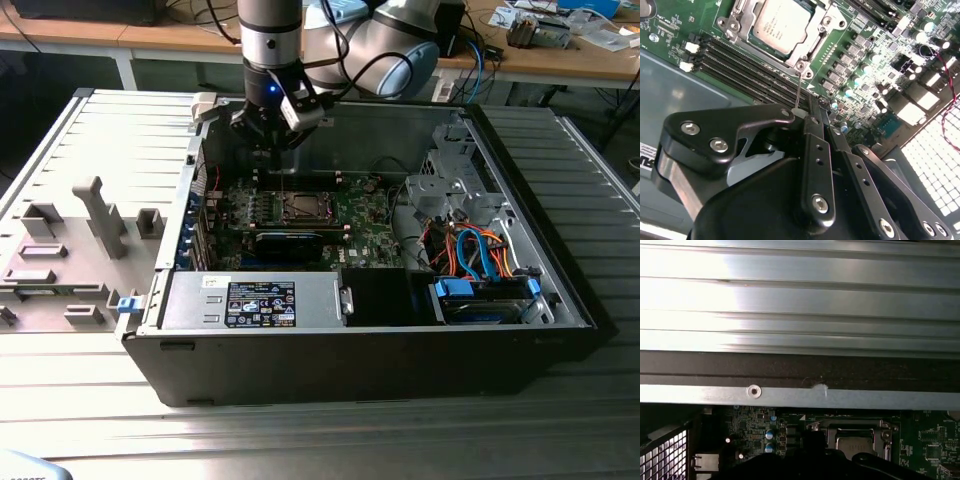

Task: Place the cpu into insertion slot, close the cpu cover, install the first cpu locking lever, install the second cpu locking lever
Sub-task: 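Install the first cpu locking lever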

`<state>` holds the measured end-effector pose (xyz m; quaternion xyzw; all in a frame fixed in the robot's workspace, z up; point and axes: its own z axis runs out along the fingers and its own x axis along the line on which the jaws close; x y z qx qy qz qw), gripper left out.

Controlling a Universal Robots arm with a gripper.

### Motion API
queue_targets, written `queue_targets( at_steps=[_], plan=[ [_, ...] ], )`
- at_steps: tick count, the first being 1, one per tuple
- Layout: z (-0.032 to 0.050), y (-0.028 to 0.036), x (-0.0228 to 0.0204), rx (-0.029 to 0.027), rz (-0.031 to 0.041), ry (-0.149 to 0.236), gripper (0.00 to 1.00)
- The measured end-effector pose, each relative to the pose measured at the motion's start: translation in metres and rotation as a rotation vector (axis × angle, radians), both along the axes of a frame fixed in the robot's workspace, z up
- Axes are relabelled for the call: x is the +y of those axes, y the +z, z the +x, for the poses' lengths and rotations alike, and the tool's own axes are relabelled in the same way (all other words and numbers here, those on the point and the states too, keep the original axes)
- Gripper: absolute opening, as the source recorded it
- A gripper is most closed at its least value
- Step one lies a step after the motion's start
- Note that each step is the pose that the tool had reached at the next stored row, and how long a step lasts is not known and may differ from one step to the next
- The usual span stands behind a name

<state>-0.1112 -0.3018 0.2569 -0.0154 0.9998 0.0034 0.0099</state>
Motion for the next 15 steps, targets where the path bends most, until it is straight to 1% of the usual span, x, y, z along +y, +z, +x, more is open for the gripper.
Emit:
queue_targets(
  at_steps=[8,15],
  plan=[
    [0.0061,-0.0001,0.0000,0.0000,0.0001,0.000,0.11],
    [0.0095,-0.0004,0.0000,0.0000,0.0001,0.000,0.11]
  ],
)
